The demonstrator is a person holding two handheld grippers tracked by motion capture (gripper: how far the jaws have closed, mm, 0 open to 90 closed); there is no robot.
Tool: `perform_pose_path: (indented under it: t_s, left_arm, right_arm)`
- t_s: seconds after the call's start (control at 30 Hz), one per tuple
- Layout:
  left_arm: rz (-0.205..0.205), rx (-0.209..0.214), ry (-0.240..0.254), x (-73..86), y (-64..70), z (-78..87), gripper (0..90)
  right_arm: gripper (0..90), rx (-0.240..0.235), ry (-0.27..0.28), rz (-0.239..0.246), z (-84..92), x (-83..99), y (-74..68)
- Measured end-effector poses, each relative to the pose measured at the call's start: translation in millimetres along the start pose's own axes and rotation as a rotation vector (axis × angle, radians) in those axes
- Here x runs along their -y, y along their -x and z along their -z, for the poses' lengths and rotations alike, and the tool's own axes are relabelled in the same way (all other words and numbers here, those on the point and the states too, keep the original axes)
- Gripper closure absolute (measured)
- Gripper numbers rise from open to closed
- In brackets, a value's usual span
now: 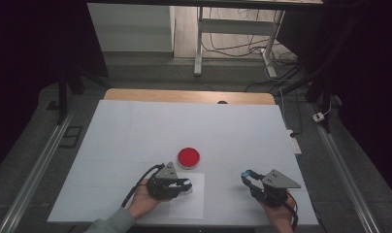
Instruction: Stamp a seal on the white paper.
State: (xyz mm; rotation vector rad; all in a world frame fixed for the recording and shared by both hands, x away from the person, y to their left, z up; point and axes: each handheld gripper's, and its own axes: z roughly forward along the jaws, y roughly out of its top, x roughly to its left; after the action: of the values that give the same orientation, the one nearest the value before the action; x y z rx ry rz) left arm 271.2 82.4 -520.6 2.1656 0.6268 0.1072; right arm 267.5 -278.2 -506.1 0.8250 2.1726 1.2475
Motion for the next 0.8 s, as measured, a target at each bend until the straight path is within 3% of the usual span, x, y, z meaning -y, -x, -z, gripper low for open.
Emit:
perform_pose_path:
  t_s: [0.8]
  left_arm:
    - [-0.008,0.0,-0.007,0.5,0.5,0.3,75.8]
  right_arm:
    - [64.8,0.003,-0.001,0.0,0.1,0.0,-0.1]
